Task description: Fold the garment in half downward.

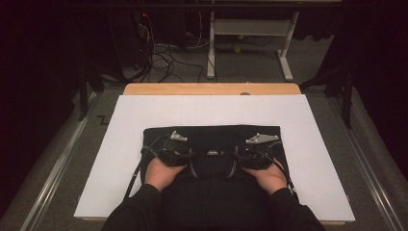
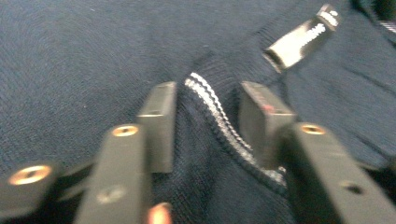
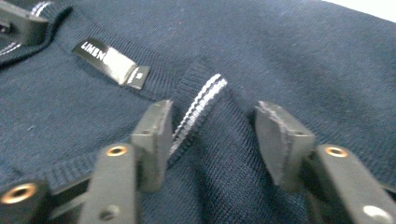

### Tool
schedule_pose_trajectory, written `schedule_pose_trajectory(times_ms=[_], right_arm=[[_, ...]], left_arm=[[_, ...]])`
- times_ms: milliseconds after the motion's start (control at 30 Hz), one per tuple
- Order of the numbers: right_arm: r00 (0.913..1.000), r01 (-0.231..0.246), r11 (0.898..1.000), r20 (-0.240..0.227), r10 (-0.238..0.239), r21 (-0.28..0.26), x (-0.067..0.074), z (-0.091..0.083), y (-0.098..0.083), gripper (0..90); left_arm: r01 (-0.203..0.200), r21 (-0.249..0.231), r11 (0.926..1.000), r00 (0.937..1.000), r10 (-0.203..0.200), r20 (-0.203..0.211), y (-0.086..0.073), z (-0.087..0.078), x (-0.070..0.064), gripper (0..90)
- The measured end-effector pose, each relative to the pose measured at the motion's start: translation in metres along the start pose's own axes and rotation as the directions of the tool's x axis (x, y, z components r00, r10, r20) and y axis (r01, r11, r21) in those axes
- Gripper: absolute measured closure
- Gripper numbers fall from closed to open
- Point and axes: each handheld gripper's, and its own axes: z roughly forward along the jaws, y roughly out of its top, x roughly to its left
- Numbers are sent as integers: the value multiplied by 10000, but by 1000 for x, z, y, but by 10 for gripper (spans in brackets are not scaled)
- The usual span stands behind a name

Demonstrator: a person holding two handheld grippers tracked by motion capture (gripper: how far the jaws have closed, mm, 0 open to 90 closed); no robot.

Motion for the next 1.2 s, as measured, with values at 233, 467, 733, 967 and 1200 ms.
schedule_pose_trajectory(times_ms=[233,467,733,967,1200], right_arm=[[9982,582,9964,-82,-588,-613,7,-7,-5,805],[9947,1006,9801,-14,-1024,-1714,13,-26,-12,813],[9909,1270,9558,-88,-1341,-2650,19,-54,-22,812],[9888,1286,9549,-390,-1441,-2676,25,-64,-34,813],[9853,1276,9443,-702,-1557,-3032,34,-83,-45,813]], left_arm=[[41,-907,9959,9988,3,488,-8,-12,2,736],[-247,-1998,9795,9990,316,310,-19,-34,-10,738],[-875,-2555,9628,9953,954,185,-33,-48,-27,737],[-951,-2552,9622,9916,1141,609,-52,-49,-37,735],[-1039,-2868,9523,9846,1391,1054,-61,-68,-47,735]])
